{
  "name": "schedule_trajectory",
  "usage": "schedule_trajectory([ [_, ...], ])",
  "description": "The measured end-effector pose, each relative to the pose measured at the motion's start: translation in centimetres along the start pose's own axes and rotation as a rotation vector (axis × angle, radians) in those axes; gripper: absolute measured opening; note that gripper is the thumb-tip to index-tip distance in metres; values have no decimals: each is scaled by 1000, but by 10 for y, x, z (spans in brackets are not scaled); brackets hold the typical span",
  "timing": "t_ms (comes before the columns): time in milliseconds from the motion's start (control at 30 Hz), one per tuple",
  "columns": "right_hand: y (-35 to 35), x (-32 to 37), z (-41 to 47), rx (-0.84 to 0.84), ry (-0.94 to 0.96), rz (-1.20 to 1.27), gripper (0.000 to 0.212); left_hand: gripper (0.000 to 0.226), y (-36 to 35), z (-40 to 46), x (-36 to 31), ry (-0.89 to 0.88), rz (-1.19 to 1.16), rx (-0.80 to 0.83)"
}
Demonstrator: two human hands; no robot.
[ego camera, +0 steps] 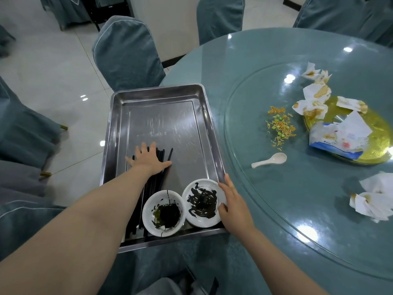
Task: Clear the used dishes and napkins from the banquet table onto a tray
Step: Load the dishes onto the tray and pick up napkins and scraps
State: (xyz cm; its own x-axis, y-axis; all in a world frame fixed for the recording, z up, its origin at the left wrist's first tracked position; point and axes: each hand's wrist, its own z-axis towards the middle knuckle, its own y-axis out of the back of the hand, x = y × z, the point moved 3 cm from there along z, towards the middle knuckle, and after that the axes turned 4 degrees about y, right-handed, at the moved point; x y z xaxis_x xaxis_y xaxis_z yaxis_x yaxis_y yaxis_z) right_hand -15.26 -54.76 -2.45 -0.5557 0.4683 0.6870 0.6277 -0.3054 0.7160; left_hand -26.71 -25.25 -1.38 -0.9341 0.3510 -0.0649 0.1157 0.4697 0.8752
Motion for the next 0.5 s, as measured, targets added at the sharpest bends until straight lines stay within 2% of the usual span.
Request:
schedule_trajectory([
  [200,0,1,0,13,-15,-52,64,91,2,14,17,-29,-89,7],
  [367,-2,3,-1,7,-34,-108,64,63,8,13,27,-63,-62,-2],
  [500,-2,3,-1,-1,-20,-113,65,59,2,9,30,-78,-75,-3],
])
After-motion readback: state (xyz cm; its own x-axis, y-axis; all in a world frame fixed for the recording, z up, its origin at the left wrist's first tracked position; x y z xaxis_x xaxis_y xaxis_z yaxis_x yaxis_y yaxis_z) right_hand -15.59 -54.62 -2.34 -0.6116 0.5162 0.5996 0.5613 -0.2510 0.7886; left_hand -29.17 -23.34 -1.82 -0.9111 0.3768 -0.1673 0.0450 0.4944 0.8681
